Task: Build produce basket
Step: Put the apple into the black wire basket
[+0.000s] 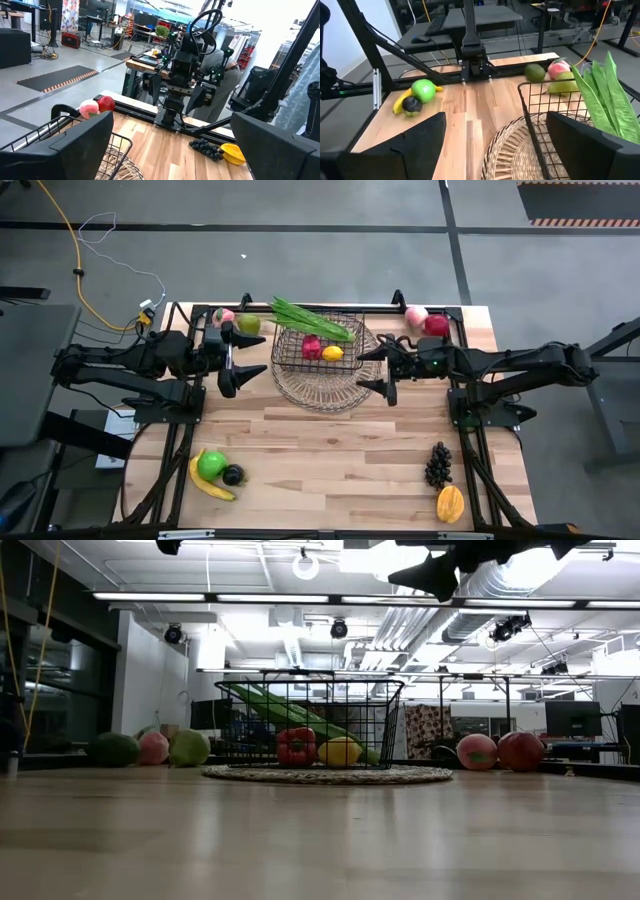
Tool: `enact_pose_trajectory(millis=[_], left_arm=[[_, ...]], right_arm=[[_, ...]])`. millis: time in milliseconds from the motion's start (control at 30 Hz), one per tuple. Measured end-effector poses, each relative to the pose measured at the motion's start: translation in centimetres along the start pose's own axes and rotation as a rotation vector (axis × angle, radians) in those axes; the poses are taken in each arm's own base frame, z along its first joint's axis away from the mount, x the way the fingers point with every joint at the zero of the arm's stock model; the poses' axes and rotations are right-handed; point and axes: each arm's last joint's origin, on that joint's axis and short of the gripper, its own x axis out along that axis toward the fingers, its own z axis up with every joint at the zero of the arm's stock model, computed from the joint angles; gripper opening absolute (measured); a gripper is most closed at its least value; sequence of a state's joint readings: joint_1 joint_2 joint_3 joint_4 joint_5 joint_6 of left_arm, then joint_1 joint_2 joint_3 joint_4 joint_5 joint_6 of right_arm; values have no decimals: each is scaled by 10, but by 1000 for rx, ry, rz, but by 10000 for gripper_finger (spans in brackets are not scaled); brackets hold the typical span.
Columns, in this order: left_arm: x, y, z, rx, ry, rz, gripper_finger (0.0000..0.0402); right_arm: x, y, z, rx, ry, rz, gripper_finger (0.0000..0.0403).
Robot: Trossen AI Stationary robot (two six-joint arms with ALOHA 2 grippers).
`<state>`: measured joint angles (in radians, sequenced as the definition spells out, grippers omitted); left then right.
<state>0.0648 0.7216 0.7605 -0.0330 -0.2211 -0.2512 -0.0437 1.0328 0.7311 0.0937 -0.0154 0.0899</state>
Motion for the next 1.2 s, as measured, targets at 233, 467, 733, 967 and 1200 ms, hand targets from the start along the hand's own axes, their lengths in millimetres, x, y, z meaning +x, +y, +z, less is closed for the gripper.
enact_pose_trajectory(millis=[233, 467, 733, 967, 1200], left_arm=[[0, 0, 0, 0, 0, 1, 392], [0, 0, 0, 0, 0, 3, 392], [0, 1, -5, 12, 51, 16, 392], [5, -1, -16, -45, 157, -16, 392], [6, -22, -59, -63, 712, -89, 392]], right_arm=[[0, 0, 0, 6, 0, 0, 334], [0, 0, 0, 6, 0, 0, 334], [0, 0, 0, 42, 0, 0, 334], [0, 0, 0, 43, 0, 0, 334], [0, 0, 0, 44, 0, -1, 334]])
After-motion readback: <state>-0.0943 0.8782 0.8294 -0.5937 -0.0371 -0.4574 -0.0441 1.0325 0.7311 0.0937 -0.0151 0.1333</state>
